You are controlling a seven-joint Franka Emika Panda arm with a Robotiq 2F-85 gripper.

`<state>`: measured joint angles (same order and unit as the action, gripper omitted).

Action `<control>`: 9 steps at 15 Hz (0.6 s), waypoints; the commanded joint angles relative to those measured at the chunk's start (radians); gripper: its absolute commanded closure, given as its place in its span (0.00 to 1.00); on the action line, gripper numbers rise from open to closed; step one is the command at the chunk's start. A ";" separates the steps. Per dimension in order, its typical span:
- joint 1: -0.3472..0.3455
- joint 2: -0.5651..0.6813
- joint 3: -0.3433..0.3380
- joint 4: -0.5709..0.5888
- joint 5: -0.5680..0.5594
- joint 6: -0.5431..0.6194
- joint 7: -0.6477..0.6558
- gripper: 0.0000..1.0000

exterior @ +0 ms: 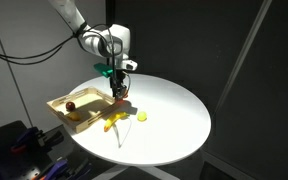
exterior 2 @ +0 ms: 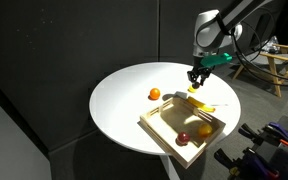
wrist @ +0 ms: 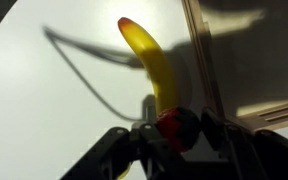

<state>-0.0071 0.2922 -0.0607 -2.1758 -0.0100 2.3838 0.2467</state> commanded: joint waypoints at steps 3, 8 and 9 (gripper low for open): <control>0.001 0.000 -0.004 0.007 0.003 -0.001 -0.002 0.77; -0.009 -0.001 -0.013 0.032 0.006 -0.002 -0.004 0.77; -0.011 -0.001 -0.017 0.036 0.006 -0.003 -0.004 0.77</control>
<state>-0.0075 0.2925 -0.0681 -2.1634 -0.0100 2.3870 0.2469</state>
